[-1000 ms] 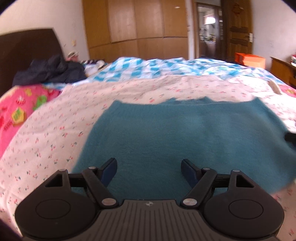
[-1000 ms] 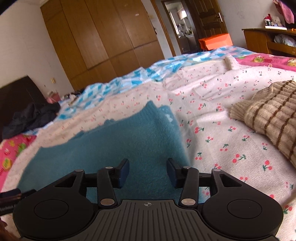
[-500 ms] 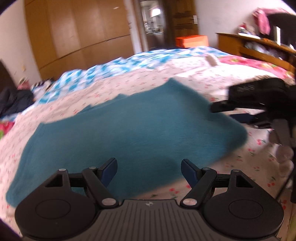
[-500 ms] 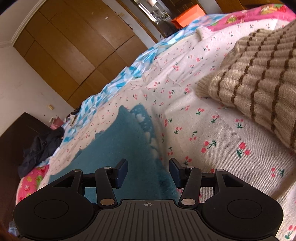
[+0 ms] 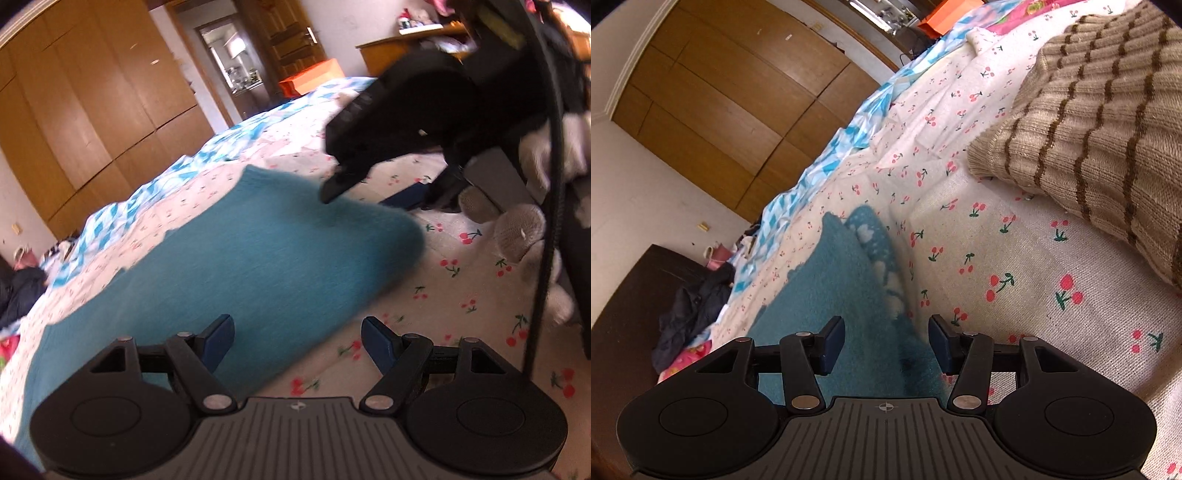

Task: Fold small clothes
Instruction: 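Grasp the folded sweater edge with the right tool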

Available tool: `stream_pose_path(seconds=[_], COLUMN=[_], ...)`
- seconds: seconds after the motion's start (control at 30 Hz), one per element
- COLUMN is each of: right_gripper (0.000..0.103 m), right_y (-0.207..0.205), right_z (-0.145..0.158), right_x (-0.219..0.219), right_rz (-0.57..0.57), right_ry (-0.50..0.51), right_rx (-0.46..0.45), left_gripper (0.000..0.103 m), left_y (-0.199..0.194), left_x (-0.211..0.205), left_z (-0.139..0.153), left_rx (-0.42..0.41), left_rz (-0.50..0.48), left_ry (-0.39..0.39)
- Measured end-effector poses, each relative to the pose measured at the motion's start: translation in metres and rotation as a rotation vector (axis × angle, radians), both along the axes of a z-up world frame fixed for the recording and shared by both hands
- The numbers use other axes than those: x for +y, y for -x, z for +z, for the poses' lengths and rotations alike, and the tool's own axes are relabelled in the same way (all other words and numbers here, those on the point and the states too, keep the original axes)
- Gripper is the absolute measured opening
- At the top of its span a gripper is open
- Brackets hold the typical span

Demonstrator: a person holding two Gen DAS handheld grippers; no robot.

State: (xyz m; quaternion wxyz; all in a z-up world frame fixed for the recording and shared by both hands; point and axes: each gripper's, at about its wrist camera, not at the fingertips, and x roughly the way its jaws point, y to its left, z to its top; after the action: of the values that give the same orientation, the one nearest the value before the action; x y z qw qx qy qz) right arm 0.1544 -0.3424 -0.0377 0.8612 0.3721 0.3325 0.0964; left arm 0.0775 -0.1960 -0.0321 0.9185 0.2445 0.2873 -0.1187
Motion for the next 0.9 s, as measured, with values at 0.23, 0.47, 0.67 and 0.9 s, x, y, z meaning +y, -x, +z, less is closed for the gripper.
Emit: stream_pose_path(seconds=[0.23, 0.47, 0.67, 0.9], right_gripper=[0.050, 0.055, 0.068, 0.071], right_y=[-0.004, -0.006, -0.018, -0.057], right_z=[-0.005, -0.006, -0.008, -0.017], right_x=[-0.007, -0.007, -0.004, 0.018], right_rz=[0.013, 0.049, 0.092, 0.159], right_ry=[-0.048, -0.066, -0.167, -0.179], right_rx=[0.009, 0.007, 0.023, 0.091], left_gripper=[0.084, 0.069, 0.056, 0.053], left_y=[-0.018, -0.024, -0.016, -0.014], left_x=[-0.021, -0.012, 0.007, 0.014], left_z=[-0.008, 0.008, 0.028, 0.028], left_rx=[-0.075, -0.073, -0.072, -0.058], left_rz=[0.014, 0.026, 0.047, 0.030], left_ry=[-0.040, 0.028, 0.127, 0.160])
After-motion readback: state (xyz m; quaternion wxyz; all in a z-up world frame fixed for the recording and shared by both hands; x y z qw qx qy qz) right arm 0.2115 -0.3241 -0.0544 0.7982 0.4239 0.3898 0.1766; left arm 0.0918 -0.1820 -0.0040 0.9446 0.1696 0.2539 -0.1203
